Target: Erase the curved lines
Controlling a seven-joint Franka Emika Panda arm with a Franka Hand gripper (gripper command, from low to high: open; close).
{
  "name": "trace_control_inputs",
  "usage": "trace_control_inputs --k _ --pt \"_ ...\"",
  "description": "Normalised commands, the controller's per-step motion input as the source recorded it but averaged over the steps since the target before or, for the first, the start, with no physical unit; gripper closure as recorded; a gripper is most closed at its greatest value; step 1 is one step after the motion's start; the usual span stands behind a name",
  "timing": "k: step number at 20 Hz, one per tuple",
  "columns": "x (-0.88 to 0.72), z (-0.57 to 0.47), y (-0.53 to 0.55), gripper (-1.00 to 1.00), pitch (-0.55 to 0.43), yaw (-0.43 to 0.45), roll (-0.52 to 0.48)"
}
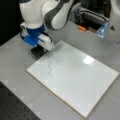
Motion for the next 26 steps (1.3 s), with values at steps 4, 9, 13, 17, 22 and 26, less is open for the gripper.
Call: trace_control_inputs --k 4,9,13,17,22,26 --pt "-0.24 0.22 0.05 1.0 -0.104 -0.138 0.04" --pt "-0.15 0.12 0.25 1.0 -0.123 -0.309 0.099" --pt "-0.11 0.06 0.44 1.0 -0.144 -0.441 0.07" --pt "-0.14 0.0 0.38 1.0 -0.14 -0.398 0.08" --pt "-0.13 -0.05 0.24 1.0 -0.076 -0.333 0.051" --pt "-0.06 -0.18 0.16 1.0 -0.065 -0.255 0.073"
